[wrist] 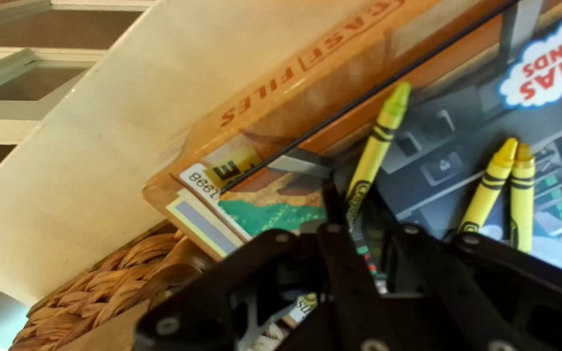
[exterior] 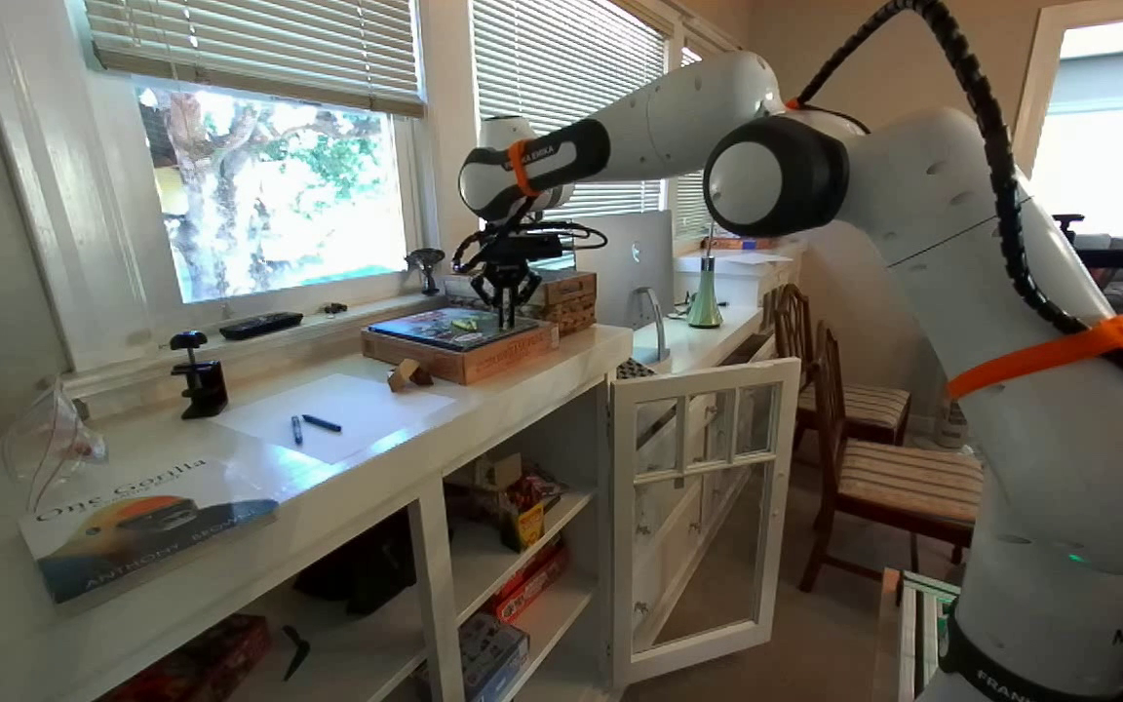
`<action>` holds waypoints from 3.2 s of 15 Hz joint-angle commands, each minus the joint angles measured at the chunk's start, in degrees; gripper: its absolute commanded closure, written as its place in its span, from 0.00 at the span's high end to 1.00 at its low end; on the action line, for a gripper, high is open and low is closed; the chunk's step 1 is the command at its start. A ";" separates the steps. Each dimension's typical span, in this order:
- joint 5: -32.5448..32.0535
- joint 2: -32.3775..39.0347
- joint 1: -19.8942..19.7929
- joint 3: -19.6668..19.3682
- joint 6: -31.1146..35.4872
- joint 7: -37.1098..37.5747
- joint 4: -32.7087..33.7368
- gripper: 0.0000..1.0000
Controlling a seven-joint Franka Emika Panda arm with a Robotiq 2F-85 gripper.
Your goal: Put the crayons on the book on the countertop
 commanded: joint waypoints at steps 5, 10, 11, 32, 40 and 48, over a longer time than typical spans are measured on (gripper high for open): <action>1.07 1.51 0.07 0.80 -3.28 0.27 2.73 0.03; 1.85 -3.30 1.18 3.76 -0.94 -3.20 -1.80 0.03; 1.72 -4.47 1.50 4.40 -0.12 -3.87 -3.11 0.03; 8.57 -20.30 6.16 11.74 21.36 -17.57 -36.76 0.03; 11.62 -19.47 6.47 13.27 28.06 -23.58 -41.41 0.03; 10.86 -19.55 6.52 13.12 28.53 -24.16 -40.98 0.49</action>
